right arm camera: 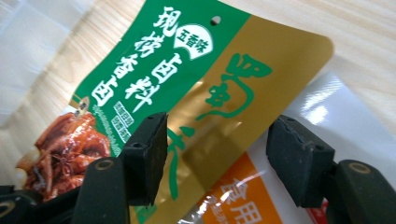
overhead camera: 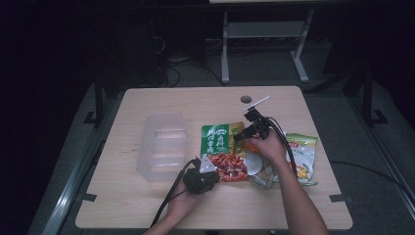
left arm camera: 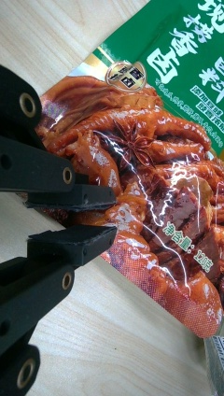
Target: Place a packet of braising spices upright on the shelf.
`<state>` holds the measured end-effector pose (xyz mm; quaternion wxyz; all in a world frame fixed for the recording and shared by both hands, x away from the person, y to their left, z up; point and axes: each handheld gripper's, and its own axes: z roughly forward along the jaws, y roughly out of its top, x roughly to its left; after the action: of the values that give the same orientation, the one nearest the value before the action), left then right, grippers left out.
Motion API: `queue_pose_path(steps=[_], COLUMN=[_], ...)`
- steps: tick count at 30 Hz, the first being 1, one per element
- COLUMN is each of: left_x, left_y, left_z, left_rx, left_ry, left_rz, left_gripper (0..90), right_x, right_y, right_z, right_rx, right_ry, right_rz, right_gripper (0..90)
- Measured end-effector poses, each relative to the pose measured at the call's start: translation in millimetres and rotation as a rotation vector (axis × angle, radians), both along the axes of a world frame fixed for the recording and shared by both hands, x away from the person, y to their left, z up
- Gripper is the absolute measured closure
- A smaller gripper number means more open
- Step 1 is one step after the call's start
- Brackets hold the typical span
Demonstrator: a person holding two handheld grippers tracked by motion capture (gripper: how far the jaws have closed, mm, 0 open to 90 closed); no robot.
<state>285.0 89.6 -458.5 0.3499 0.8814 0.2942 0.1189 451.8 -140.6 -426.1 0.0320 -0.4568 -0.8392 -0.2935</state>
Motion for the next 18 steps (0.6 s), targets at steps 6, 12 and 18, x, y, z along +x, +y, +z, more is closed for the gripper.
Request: queue_pose_path(steps=[6,12,18], left_x=[0.8,0.6,0.4], left_y=[0.0,-0.7,-1.4], left_z=[-0.7,-2.0,-3.2], left_rx=[-0.006,-0.002,-0.002], left_ry=[0.017,0.006,0.007], left_rz=[0.0,-0.002,-0.001], left_gripper=[78.7,78.8,78.9], right_x=[-0.7,-3.5,-5.5], right_y=[1.4,2.2,-0.5], right_z=[-3.1,-7.6,-8.9], right_rx=[0.07,0.073,0.117], right_ry=[0.045,0.064,0.099], right_rz=[0.009,0.044,0.051], right_gripper=[43.6,55.3,70.0])
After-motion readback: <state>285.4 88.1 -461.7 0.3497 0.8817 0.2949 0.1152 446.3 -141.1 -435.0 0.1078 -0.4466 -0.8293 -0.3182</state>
